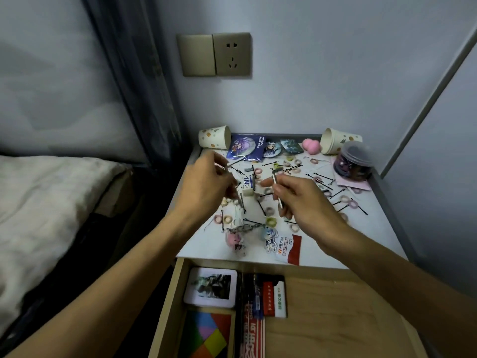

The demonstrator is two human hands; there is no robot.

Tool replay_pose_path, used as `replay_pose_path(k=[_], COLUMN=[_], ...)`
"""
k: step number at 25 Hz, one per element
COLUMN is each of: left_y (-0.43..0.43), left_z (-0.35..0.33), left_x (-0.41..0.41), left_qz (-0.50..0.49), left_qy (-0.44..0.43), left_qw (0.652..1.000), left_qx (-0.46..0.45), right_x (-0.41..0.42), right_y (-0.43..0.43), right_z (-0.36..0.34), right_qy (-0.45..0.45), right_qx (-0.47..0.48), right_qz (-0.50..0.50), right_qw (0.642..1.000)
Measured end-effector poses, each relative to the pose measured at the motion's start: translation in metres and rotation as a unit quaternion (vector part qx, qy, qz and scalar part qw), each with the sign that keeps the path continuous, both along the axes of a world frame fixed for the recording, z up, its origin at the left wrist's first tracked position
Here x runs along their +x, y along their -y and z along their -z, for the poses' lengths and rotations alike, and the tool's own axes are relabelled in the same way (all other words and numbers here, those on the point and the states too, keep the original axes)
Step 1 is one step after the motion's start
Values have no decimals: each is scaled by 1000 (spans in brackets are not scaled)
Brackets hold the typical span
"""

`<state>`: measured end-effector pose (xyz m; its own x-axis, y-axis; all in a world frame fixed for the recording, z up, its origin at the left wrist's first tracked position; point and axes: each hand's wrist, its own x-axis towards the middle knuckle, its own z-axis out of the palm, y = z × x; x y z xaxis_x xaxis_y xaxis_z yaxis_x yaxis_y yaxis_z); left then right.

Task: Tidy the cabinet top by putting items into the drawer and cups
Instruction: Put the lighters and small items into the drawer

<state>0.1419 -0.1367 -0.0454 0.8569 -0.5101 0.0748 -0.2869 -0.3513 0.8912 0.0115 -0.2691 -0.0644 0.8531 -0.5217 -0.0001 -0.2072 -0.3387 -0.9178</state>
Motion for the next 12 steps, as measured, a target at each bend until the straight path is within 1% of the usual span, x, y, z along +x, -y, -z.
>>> replay_pose_path(k=[2, 3, 5, 6, 12], left_y=[-13, -20, -28, -30, -27], left_z=[-7, -5, 5, 11, 21], left_x=[-33, -48, -68, -73, -85], left_qz=[47, 67, 86, 87, 103], left_qy=[-148, -197, -258, -275, -312], left_qw=[985, 974, 955, 950, 935], left_qx=[-70, -91, -114, -119, -130], right_x=[-26, -39, -57, -62, -71], right_y=[-15, -24, -35, -39, -40], right_z=[-5, -7, -6, -4, 9], right_qy=[16, 27, 44, 44, 30], right_qx=[-19, -18, 0, 2, -49], right_qz=[-3, 1, 15, 18, 23], right_qw=[1000, 999, 999, 999, 998])
